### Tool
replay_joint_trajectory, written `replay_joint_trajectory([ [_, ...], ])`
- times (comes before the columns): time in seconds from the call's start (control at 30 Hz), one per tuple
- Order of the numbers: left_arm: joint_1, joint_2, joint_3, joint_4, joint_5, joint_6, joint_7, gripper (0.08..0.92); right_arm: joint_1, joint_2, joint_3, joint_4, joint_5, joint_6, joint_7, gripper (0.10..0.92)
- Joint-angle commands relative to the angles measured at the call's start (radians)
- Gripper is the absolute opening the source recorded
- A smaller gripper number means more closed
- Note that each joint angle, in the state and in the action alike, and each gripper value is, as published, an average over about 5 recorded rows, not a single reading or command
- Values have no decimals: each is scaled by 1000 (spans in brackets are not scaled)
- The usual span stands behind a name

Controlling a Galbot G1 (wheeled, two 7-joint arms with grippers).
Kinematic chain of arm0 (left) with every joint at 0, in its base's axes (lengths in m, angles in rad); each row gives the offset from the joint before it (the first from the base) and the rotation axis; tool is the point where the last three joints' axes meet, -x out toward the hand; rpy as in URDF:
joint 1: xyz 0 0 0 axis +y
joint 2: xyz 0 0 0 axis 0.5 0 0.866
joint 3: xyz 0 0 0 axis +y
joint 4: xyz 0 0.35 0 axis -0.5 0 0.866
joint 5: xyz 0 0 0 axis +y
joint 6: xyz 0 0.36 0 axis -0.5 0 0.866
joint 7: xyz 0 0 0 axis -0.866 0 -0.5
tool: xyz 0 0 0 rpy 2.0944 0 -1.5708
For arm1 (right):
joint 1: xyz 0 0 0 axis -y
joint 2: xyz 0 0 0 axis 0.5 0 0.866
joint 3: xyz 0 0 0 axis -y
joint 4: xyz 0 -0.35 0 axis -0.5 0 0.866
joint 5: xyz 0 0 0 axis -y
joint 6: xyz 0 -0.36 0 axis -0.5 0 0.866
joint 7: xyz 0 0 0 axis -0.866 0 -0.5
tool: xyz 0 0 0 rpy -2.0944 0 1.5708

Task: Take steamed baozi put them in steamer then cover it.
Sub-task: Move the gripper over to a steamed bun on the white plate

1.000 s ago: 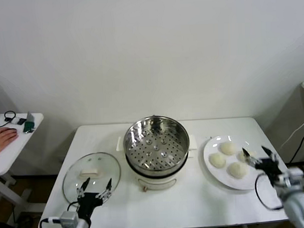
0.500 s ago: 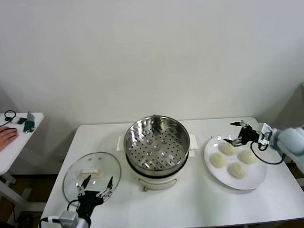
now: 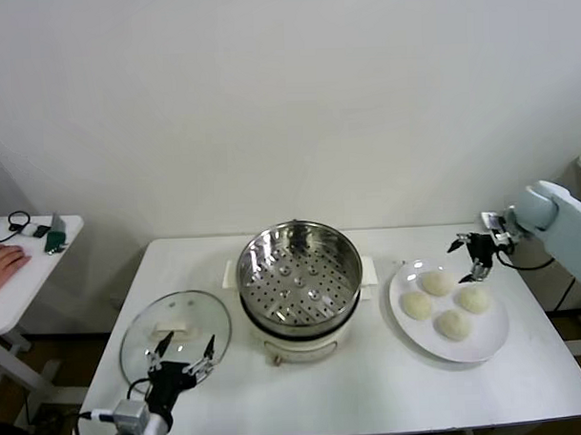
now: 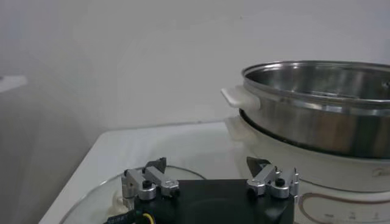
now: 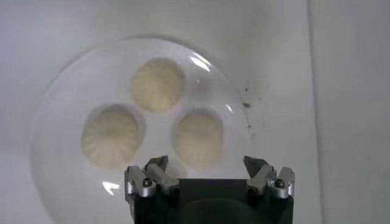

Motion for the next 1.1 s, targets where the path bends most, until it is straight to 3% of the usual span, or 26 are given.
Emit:
replay_joint_trajectory([
  [0.03,-1,2,0,1,0,-1,0,823,73,118,-106,-162,-31,46,-68,823],
  [1.1,11,10,9,16,-10,-19,-3,823,-92,185,97,-214,-162,20,20,802],
])
